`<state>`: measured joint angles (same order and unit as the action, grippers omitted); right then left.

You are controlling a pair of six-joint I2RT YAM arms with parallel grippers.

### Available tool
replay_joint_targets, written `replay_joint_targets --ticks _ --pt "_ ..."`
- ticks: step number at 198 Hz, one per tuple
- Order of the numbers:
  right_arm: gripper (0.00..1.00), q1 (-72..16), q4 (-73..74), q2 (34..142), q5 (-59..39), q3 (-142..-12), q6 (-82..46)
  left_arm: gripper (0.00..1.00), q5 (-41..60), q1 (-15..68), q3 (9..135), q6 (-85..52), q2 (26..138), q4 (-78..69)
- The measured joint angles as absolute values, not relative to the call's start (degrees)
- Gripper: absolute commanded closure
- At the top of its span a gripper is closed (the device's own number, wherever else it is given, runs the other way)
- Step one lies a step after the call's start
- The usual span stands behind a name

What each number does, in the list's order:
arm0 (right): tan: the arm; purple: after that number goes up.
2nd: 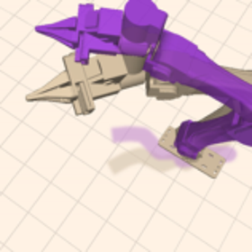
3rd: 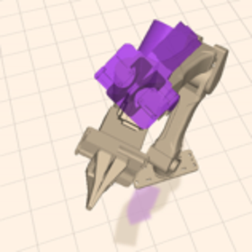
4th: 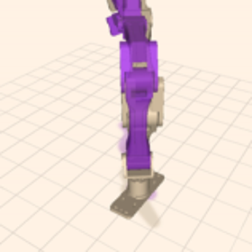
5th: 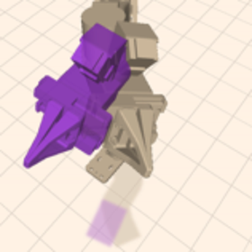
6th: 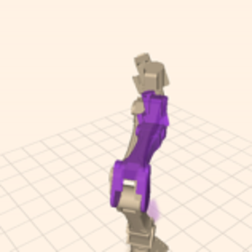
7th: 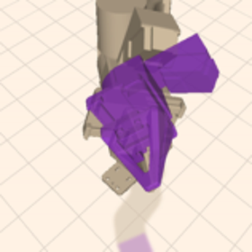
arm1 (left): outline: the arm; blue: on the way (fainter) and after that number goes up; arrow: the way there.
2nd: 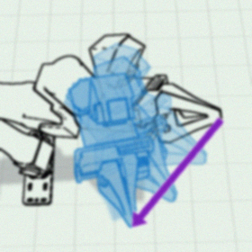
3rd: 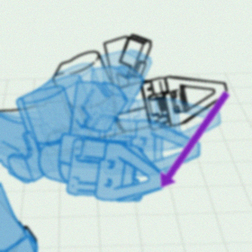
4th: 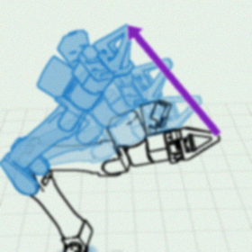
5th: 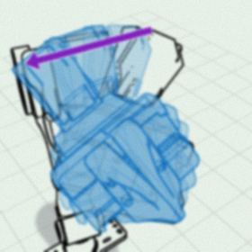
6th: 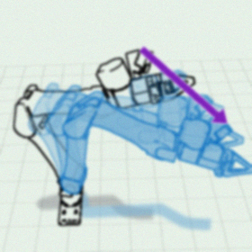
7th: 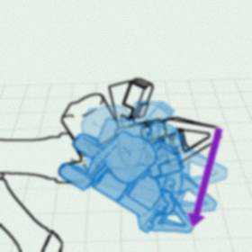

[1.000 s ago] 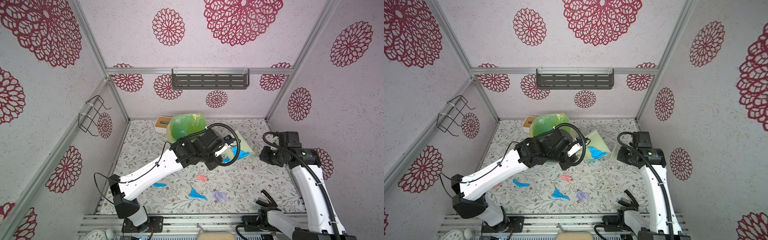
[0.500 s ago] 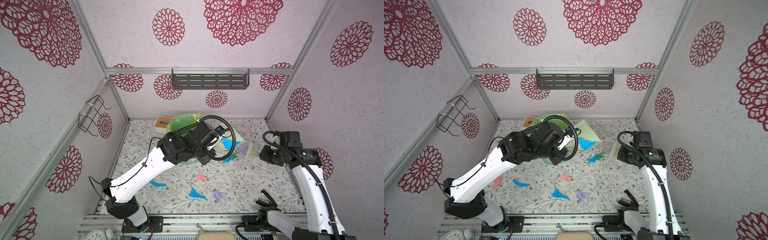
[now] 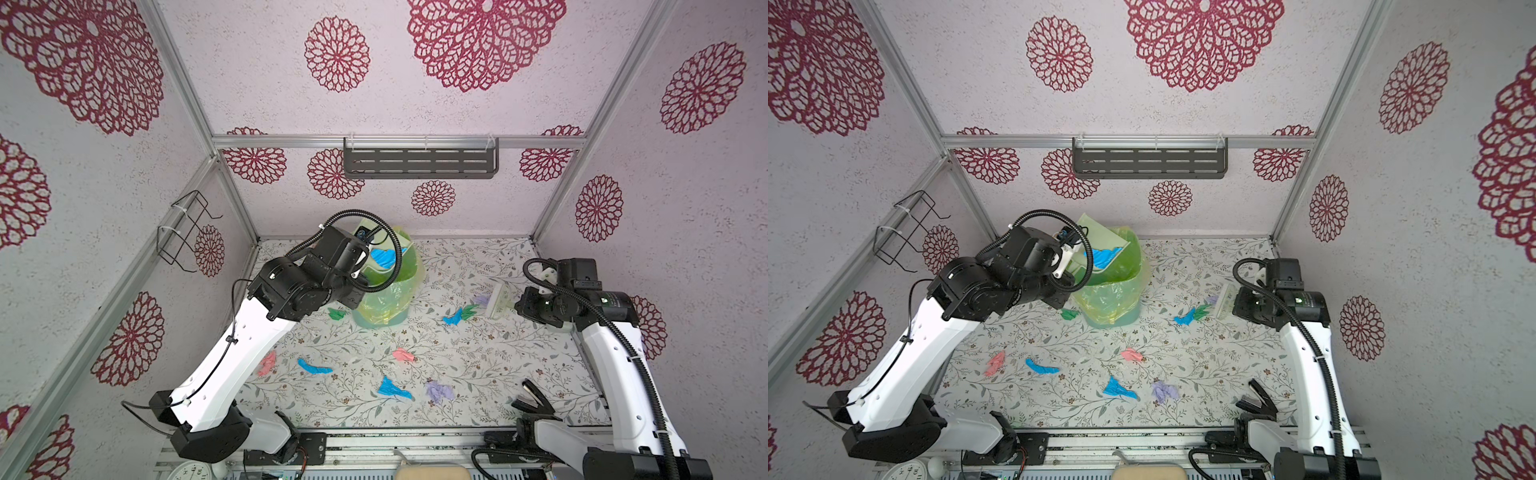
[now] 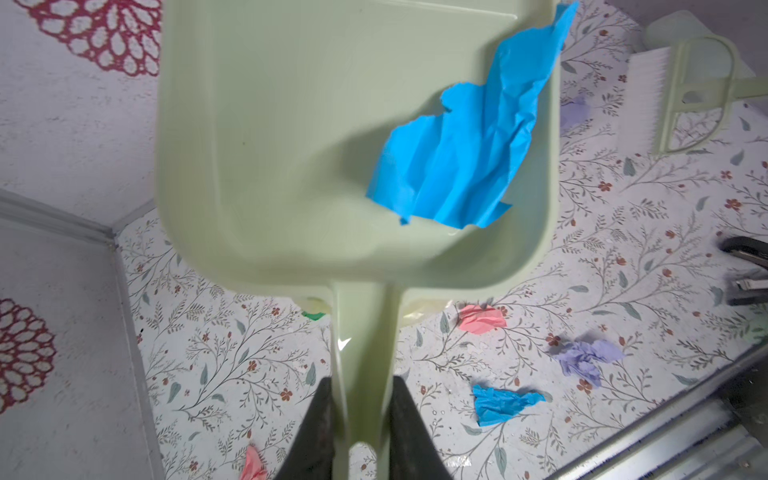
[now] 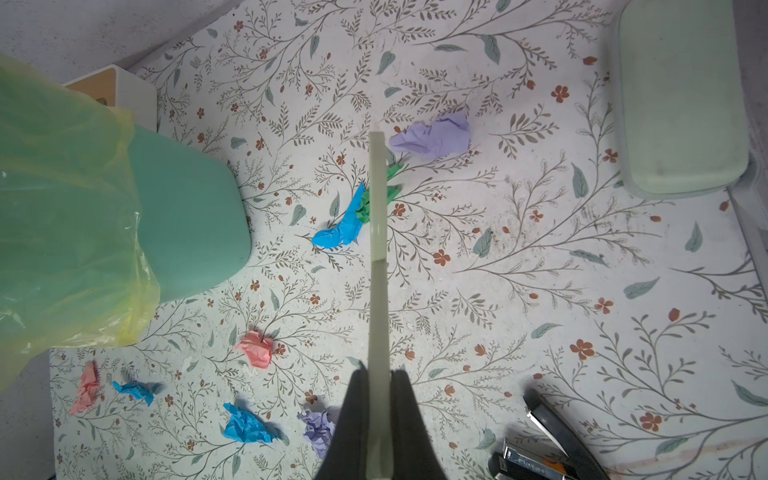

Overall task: Sweep away the paper scraps from the table
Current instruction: 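Tip the dustpan over the bin with the left gripper to drop the scrap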

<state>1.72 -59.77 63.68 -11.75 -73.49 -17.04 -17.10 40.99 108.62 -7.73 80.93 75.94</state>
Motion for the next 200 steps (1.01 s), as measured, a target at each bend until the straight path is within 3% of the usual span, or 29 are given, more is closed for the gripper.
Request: replay_joint_targets --ticks 70,200 --pt "1.00 3.0 -59.0 64.9 -13.1 -73.5 -15.5 0.93 -21.7 34.5 109.6 -4.3 85.5 78.8" --pt "1.00 3.2 -58.4 65.9 -15.3 -73.5 -15.0 0.95 -33.5 36.7 116.2 5.9 95.3 86.4"
